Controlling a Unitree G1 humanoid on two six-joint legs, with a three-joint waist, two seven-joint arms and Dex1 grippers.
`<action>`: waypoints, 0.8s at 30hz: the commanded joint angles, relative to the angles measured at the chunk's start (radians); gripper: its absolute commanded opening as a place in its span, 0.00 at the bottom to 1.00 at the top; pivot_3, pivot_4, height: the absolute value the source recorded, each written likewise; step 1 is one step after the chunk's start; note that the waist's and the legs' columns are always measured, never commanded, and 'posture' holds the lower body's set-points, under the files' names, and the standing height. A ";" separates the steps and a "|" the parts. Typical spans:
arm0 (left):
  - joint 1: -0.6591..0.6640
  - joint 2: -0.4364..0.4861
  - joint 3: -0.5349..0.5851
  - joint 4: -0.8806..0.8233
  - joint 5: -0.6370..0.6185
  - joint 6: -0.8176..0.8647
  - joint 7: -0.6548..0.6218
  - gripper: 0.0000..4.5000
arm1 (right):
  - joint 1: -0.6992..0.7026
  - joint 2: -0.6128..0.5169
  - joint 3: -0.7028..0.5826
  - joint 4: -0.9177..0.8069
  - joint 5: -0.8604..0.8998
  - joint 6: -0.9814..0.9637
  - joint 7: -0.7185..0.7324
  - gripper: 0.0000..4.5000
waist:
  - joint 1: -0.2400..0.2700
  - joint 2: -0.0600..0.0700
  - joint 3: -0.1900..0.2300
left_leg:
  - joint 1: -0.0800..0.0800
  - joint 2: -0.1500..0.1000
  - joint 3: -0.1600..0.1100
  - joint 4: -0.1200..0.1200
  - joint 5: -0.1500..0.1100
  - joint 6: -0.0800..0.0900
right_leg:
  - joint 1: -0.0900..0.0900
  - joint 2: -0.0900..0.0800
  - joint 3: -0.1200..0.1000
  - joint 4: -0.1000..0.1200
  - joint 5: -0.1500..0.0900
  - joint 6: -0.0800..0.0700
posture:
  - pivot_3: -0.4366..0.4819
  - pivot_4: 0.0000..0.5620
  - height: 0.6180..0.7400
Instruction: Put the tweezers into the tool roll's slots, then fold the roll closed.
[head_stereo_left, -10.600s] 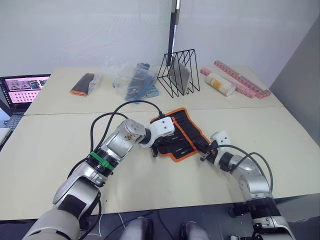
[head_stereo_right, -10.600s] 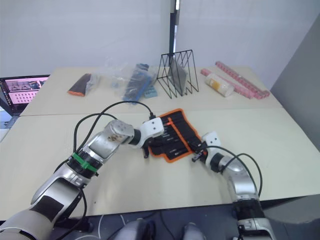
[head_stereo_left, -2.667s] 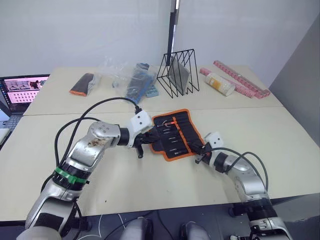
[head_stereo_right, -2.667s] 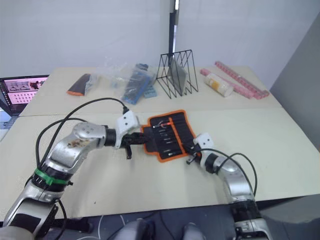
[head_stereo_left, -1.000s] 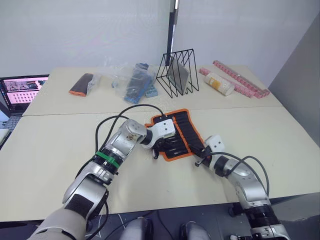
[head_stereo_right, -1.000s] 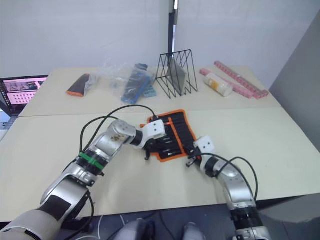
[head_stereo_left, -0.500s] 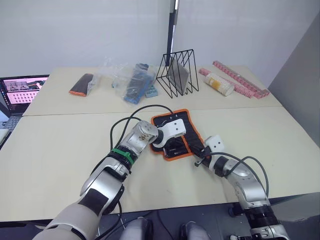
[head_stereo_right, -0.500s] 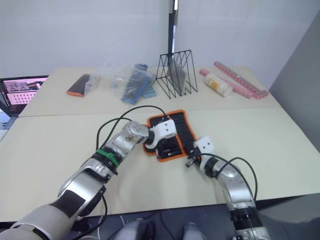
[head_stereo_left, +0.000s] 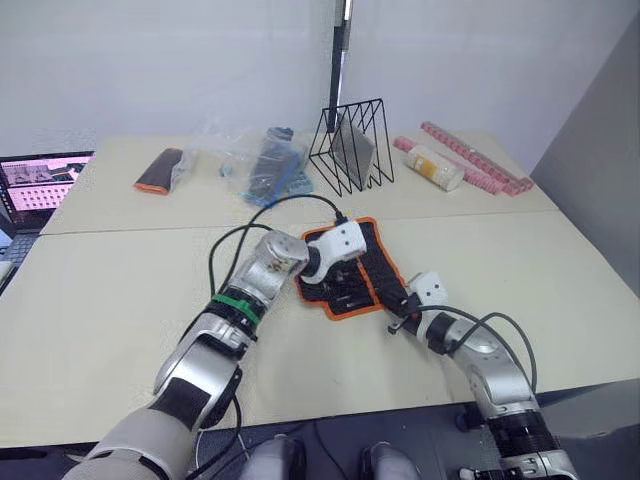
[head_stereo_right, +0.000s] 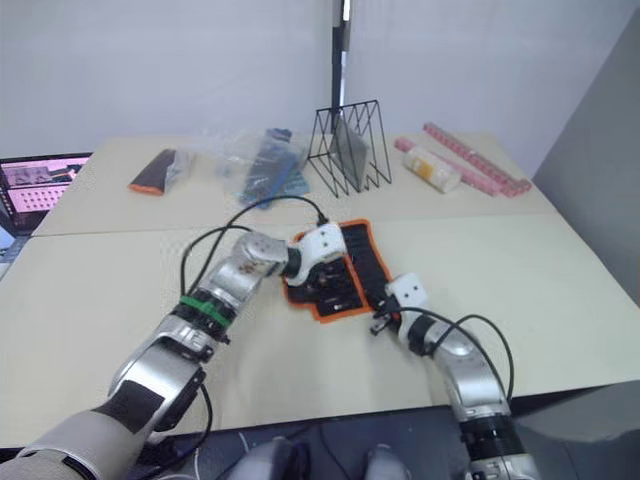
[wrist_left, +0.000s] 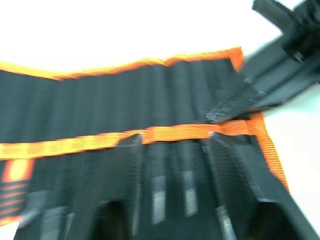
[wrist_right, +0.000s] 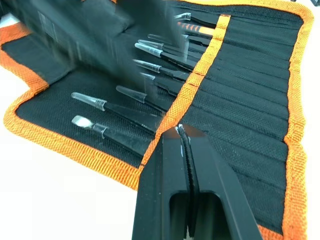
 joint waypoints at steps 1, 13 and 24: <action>0.025 0.052 0.072 -0.190 -0.053 0.101 0.000 0.90 | 0.006 -0.025 0.012 -0.044 0.013 0.042 0.036 0.00 | 0.000 0.000 0.000 | 0.000 0.000 0.000 0.000 0.001 -0.001 | 0.000 0.000 0.000 0.000 0.000 0.000 | 0.48 0.27 0.71; 0.386 0.323 0.373 -0.574 -0.248 0.200 0.025 1.00 | -0.142 -0.074 0.041 -0.204 0.098 0.191 0.147 0.20 | -0.002 0.005 0.003 | -0.004 -0.001 0.000 0.000 0.003 -0.006 | -0.004 0.000 0.001 0.000 0.000 0.000 | 0.48 0.27 0.71; 0.806 0.369 0.623 -0.775 -0.408 0.135 0.063 1.00 | -0.204 0.004 0.134 -0.173 0.047 0.211 0.096 0.99 | 0.012 0.006 0.004 | -0.004 -0.003 0.000 0.000 0.003 -0.007 | -0.005 -0.002 0.001 -0.001 0.000 0.001 | 0.48 0.27 0.71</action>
